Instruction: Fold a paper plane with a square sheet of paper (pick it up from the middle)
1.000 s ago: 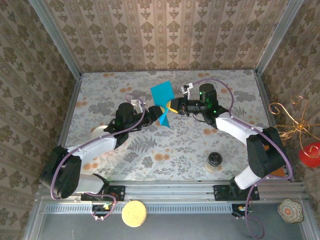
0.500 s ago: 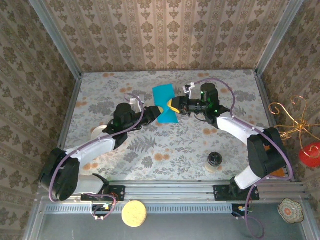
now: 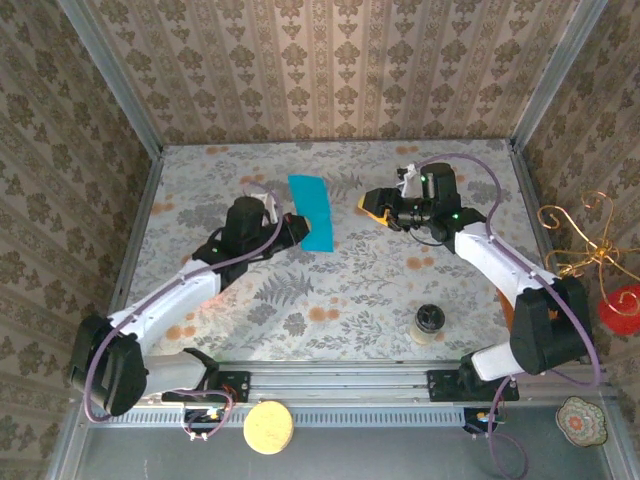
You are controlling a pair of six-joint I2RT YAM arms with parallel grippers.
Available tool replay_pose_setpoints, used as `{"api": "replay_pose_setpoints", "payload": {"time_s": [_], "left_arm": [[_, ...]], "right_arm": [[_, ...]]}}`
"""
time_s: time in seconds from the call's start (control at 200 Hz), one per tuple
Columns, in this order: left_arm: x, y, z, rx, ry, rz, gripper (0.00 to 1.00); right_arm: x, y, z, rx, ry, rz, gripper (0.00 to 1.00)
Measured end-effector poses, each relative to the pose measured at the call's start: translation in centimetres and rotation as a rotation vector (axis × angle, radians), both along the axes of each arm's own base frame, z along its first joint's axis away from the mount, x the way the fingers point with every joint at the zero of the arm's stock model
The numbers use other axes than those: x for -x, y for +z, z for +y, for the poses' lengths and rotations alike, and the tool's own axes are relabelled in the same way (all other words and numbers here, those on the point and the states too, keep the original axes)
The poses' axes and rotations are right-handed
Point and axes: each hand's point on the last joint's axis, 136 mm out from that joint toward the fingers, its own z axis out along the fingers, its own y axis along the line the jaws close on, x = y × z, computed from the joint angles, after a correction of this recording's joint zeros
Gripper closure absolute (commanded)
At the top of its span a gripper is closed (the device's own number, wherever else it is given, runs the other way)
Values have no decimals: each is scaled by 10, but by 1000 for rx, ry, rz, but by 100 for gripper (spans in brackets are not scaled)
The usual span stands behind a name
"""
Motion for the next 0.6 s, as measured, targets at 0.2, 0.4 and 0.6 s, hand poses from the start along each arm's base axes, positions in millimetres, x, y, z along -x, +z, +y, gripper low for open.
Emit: {"api": "replay_pose_setpoints", "payload": {"time_s": [0.2,0.4,0.6], "left_arm": [[-10,21,14,-431,41,-83,89],[-20,-28,28,-886,45,-13,90],[-33,-82,22,-1173,11,74,90]], "right_arm": [[8,9,-34,181,-97,-89,23],[8,13,-63,287,-164,-138,11],[8,15,-74,333,-184,-165,0]]}}
